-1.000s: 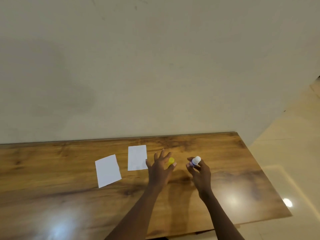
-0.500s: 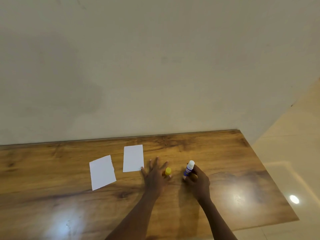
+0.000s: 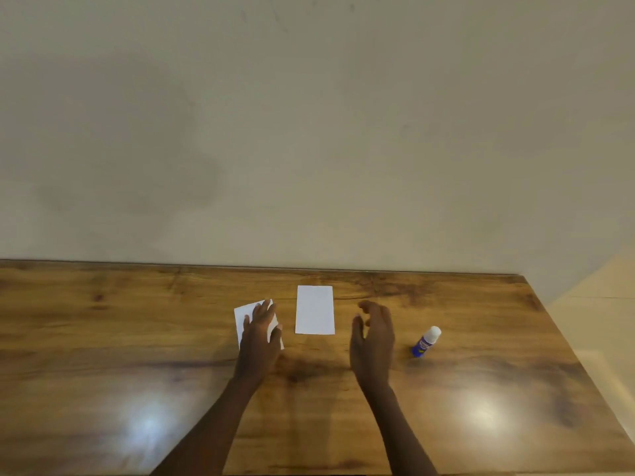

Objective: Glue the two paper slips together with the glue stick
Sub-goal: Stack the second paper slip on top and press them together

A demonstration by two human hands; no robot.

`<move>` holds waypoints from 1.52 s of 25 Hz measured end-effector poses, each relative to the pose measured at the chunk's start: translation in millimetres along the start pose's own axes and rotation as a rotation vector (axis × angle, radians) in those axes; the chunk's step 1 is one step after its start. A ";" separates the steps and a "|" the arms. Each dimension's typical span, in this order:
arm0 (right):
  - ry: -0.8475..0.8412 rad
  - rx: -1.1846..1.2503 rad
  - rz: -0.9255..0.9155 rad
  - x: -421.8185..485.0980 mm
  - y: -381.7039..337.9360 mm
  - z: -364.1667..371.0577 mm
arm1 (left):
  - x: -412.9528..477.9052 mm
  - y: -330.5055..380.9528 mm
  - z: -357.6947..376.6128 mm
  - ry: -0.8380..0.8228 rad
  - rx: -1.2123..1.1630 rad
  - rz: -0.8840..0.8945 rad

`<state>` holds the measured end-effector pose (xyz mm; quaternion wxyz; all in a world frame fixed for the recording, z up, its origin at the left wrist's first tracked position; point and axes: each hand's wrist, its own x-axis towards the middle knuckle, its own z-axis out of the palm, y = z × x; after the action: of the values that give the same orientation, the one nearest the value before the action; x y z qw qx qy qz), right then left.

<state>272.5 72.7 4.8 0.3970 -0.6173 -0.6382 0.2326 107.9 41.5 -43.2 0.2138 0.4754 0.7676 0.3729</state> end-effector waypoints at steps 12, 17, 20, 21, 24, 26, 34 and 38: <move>-0.241 -0.286 0.628 17.5 -18.5 90.9 | -16.5 -88.8 -59.1 -0.101 0.234 0.035; -0.241 0.005 0.552 20.1 -8.0 76.0 | -21.4 -84.4 -47.0 -0.066 0.428 0.042; -0.305 0.149 0.503 26.0 -12.5 69.9 | -30.8 -71.0 -42.4 -0.078 0.432 0.023; -0.351 0.182 0.476 26.5 -17.0 70.5 | -34.3 -67.0 -40.9 -0.084 0.444 0.039; -0.491 0.159 0.350 23.7 -30.8 76.4 | -38.9 -65.4 -36.3 -0.039 0.508 0.079; -0.544 0.087 0.286 19.9 -34.7 82.5 | -35.5 -68.8 -35.8 0.002 0.463 0.065; -0.550 0.056 0.296 -8.4 -24.1 96.1 | -30.9 -73.0 -31.1 -0.003 0.456 0.028; -0.531 0.058 0.300 -15.1 -24.0 98.3 | -29.7 -75.0 -28.3 -0.041 0.484 0.028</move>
<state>178.9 74.0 -36.3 0.1951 -0.6106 -0.6143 0.4600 59.3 -15.6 -84.3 0.1042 0.5308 0.8235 0.1711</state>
